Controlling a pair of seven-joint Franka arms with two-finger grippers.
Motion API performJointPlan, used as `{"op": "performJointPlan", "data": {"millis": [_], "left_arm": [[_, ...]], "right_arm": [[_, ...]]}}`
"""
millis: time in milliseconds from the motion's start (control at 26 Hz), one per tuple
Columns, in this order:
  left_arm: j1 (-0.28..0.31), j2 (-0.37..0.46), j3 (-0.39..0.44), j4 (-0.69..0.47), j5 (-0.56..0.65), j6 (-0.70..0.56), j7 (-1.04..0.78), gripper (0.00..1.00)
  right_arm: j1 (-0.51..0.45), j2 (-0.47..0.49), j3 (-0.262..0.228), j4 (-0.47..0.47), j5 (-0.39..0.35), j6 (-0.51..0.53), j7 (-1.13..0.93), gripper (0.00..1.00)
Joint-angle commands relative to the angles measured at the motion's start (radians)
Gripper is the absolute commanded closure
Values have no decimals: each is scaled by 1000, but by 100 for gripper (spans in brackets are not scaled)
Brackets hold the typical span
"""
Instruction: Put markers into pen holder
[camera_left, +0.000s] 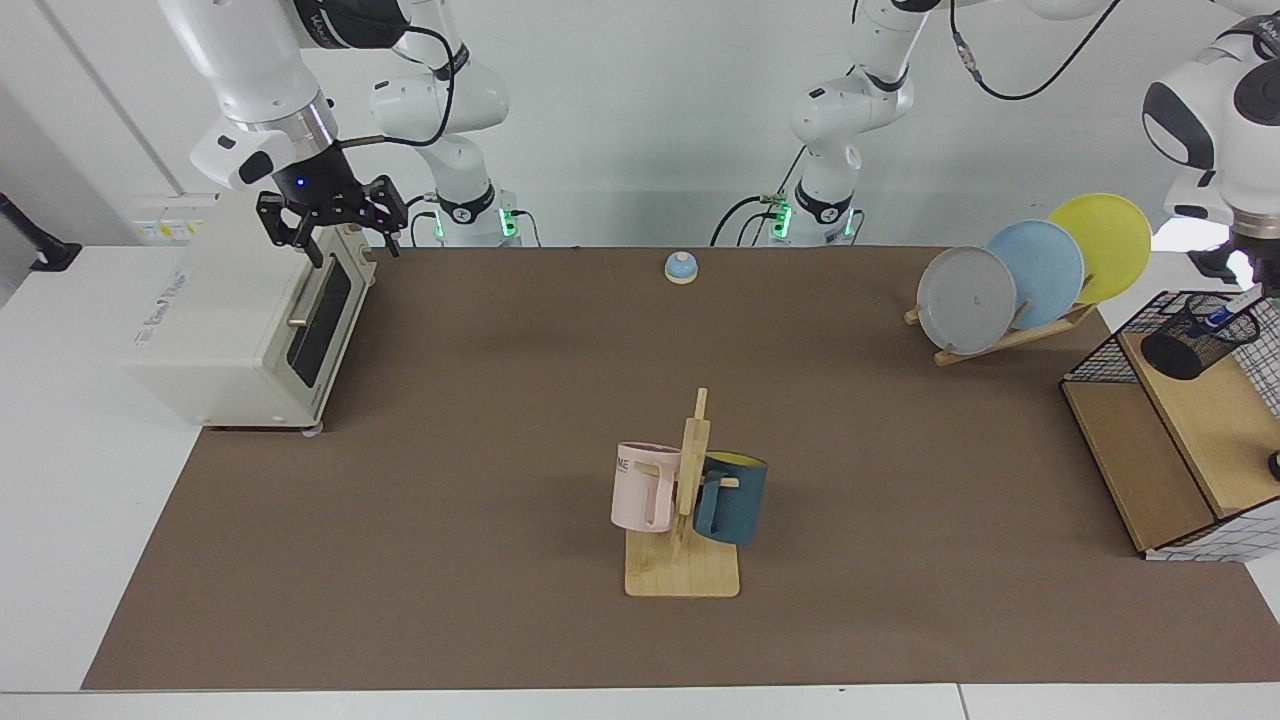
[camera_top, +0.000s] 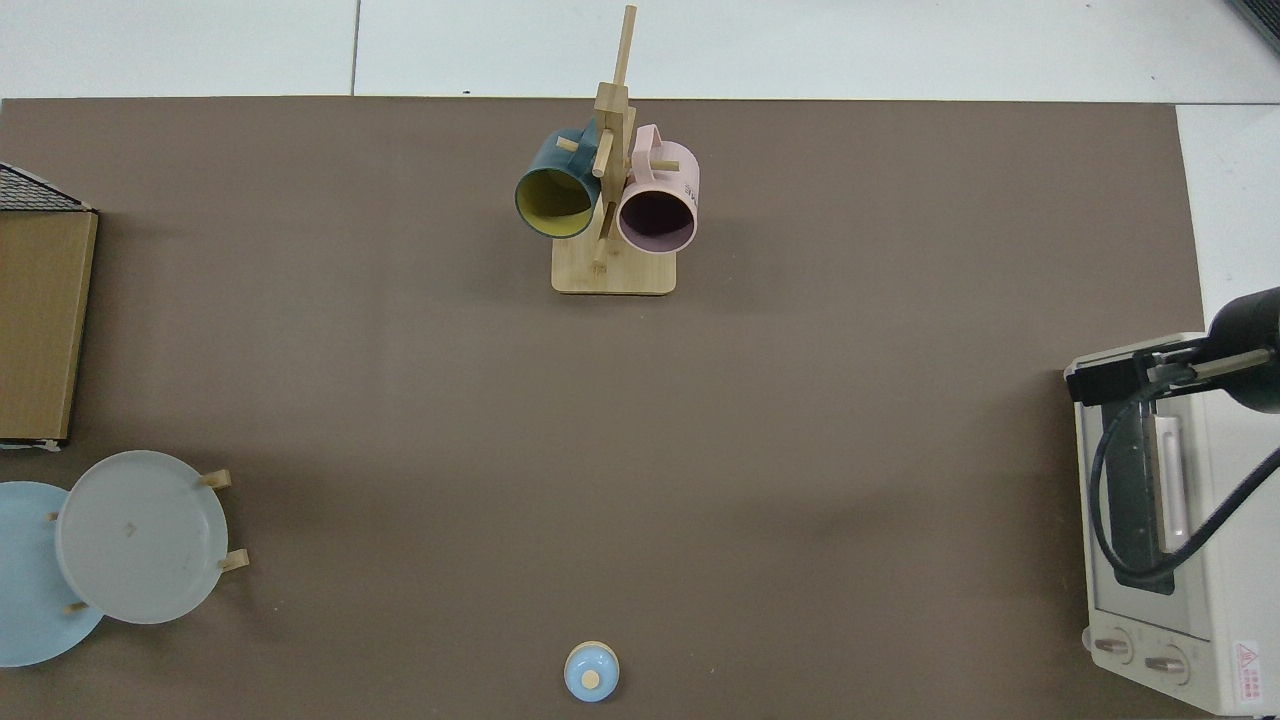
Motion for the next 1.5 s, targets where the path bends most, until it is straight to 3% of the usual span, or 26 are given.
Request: {"op": "performJointPlan", "data": {"millis": [0, 77, 115, 154, 423, 846, 1038, 1231, 1385, 1462], "left_arm": [[11, -14, -4, -47, 27, 38, -31, 97], [5, -14, -4, -46, 35, 33, -28, 63], [0, -12, -4, -40, 37, 27, -26, 35], [-1, -10, -4, -35, 37, 24, -26, 0], [-12, -10, -16, -13, 40, 19, -28, 0], [-129, -10, -21, 17, 3, -39, -129, 0], [-147, -13, -22, 3, -147, -59, -238, 0], [-179, -15, -30, -3, -207, -60, -366, 0], [-169, -18, -29, -18, -414, -60, -474, 0], [-184, -27, -29, -36, -436, -63, -521, 0]], "right_arm": [[-14, -12, 10, -16, -10, 20, -28, 0], [-14, -12, 10, -16, -12, 20, -28, 0], [-14, -12, 10, -16, -10, 20, -28, 0], [-14, -12, 10, -16, -10, 20, -28, 0], [-14, -12, 10, -16, -10, 23, -28, 0], [-30, -12, 10, -16, -10, 22, -35, 0], [-30, -12, 10, -16, -10, 22, -35, 0], [-28, -12, 10, -16, -10, 22, -34, 0], [-28, -12, 10, -16, -10, 22, -34, 0], [-30, -12, 10, -16, -10, 22, -35, 0]]}}
